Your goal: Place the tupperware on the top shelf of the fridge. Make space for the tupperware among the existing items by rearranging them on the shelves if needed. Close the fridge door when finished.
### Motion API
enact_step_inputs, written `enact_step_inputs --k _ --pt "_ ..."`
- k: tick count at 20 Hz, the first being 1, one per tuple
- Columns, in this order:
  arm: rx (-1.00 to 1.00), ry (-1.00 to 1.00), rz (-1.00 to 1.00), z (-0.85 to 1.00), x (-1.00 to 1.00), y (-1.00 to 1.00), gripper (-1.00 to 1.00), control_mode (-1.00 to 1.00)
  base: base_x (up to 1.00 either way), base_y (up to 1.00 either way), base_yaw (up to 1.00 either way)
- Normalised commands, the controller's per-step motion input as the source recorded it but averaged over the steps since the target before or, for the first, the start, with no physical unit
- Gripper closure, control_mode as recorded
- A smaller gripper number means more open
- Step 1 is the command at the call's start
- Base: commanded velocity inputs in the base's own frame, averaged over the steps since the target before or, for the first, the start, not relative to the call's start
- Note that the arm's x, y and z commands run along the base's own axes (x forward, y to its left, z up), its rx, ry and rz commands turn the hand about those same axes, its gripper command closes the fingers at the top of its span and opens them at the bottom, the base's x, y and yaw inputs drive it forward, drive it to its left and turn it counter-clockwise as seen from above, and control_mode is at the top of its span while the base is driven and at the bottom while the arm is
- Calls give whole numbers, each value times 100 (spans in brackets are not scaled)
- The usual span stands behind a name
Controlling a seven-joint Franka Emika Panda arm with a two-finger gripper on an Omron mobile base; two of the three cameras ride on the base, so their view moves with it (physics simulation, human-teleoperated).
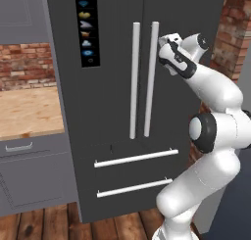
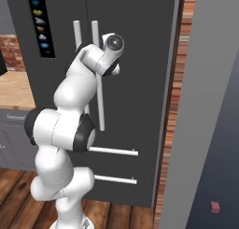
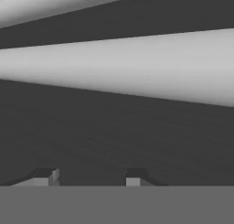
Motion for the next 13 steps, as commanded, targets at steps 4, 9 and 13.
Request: enact_step_inputs --k 4,9,13 --pt "13 0 0 -32 89 -32 -100 -100 0 0 0" --pt "10 0 0 -78 65 -31 -100 -100 0 0 0" --pt "1 -7 -1 -99 6 -9 -100 -100 0 0 0"
